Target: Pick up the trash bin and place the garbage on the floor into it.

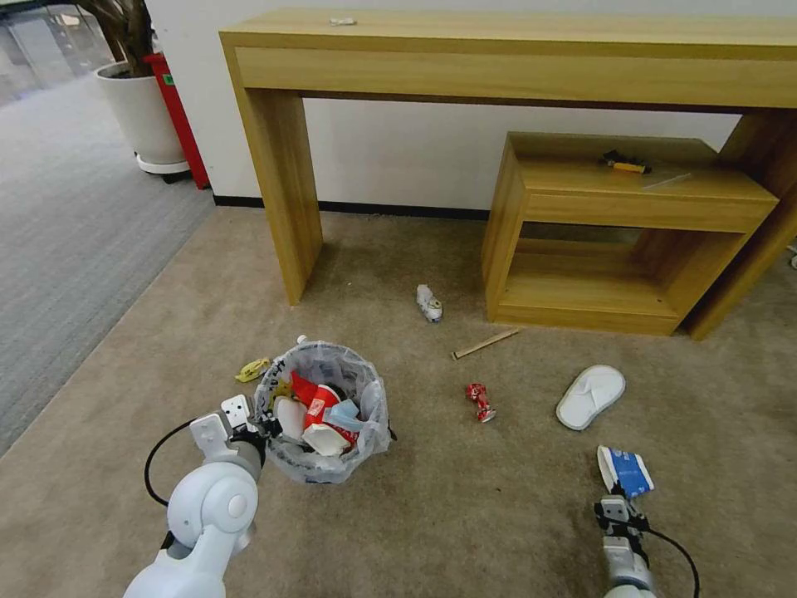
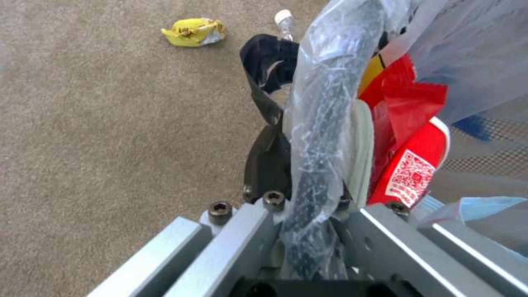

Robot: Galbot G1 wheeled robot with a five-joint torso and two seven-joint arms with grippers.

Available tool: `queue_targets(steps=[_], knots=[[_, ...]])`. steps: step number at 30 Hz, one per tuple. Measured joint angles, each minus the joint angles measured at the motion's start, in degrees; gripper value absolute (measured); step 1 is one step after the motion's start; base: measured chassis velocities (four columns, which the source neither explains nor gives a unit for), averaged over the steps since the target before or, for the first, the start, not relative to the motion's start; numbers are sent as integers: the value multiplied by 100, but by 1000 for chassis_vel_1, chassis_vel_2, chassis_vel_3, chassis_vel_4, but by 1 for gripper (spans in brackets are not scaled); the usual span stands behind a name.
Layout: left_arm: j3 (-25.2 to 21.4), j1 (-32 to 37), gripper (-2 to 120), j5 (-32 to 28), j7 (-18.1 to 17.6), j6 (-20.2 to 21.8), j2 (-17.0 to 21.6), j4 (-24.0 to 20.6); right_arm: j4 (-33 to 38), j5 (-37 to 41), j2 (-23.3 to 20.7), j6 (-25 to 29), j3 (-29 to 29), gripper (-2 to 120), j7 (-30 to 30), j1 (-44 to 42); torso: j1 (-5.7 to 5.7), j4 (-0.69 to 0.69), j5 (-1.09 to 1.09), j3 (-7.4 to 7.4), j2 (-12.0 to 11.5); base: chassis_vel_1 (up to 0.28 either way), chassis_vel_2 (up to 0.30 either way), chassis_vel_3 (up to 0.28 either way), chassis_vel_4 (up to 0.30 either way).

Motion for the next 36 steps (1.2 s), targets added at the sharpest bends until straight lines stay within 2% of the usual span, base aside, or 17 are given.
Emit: queue_targets(steps=[5, 8, 9, 15, 20, 26, 36], knots=[[23, -22, 0, 5, -6, 9, 13, 25, 430, 186, -252, -25, -85, 0, -29, -76, 0, 0, -2, 0, 0, 0, 0, 0, 0], [65, -38, 0, 39, -9, 22, 5, 60, 1110, 490, -549, -90, -247, 0, -74, -167, 0, 2, -2, 0, 0, 0, 0, 0, 0], [65, -38, 0, 39, -9, 22, 5, 60, 1110, 490, -549, -90, -247, 0, -74, -167, 0, 2, -2, 0, 0, 0, 0, 0, 0], [129, -45, 0, 92, -5, 37, -4, 107, 2438, 1118, -875, -332, -671, 0, -101, -270, 0, 2, -1, 0, 0, 0, 0, 0, 0], [158, -63, 0, 104, -4, 48, 12, 126, 2987, 1541, -1090, -330, -956, 0, -183, -205, 0, 0, -1, 0, 0, 0, 0, 0, 0], [183, -74, 0, 145, -5, 59, 43, 174, 4214, 2436, -1583, -417, -1333, 0, -293, 96, 0, 1, -2, 0, 0, 0, 0, 0, 0], [230, -289, 0, 142, -118, 117, 66, 297, 5600, 3507, -2377, -773, -1941, 0, -297, 850, 0, 1, -2, 0, 0, 0, 0, 0, 0]])
